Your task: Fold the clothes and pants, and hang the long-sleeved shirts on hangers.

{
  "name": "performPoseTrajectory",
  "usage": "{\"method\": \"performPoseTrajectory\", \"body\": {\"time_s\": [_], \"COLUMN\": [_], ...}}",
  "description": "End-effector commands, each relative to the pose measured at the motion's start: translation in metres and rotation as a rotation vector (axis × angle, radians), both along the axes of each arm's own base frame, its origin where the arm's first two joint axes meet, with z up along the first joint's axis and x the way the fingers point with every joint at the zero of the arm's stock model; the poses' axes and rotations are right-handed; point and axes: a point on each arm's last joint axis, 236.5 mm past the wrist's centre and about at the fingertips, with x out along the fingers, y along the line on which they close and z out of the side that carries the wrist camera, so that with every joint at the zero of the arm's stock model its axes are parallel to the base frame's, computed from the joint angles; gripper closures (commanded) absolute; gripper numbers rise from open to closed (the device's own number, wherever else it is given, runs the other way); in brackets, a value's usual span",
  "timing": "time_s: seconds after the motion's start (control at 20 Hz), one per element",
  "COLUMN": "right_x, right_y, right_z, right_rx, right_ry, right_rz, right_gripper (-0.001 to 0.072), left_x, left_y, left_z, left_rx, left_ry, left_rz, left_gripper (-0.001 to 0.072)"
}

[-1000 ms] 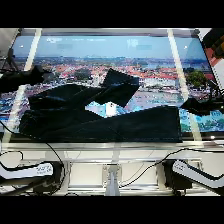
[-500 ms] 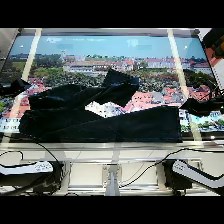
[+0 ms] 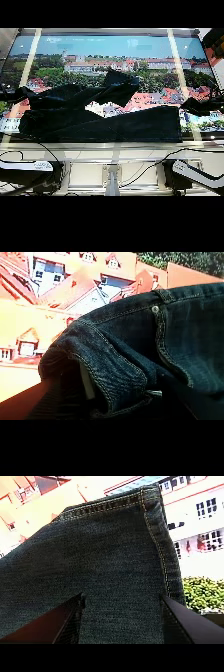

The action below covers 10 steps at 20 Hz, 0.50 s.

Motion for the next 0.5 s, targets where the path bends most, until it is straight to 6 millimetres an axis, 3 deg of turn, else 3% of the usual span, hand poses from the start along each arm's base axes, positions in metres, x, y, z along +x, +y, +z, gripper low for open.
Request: {"method": "performPoseTrajectory", "body": {"time_s": [0.0, 0.2, 0.45], "right_x": [0.001, 0.001, 0.003], "right_y": [-0.001, -0.001, -0.002], "right_z": [0.0, 0.0, 0.0], "right_rx": [-0.002, -0.002, -0.008], "right_ry": [-0.003, -0.003, -0.01], "right_rz": [-0.002, -0.003, -0.006], "right_gripper": [0.019, 0.019, 0.019], "left_x": [0.001, -0.001, -0.027], "left_y": [0.003, 0.017, 0.037], "left_z": [-0.005, -0.013, -0.017], "left_rx": [0.057, 0.066, 0.011], "left_ry": [-0.02, -0.014, 0.026], "left_rz": [-0.082, -0.043, 0.003], "left_gripper": [0.0003, 0.0011, 0.0014]}}
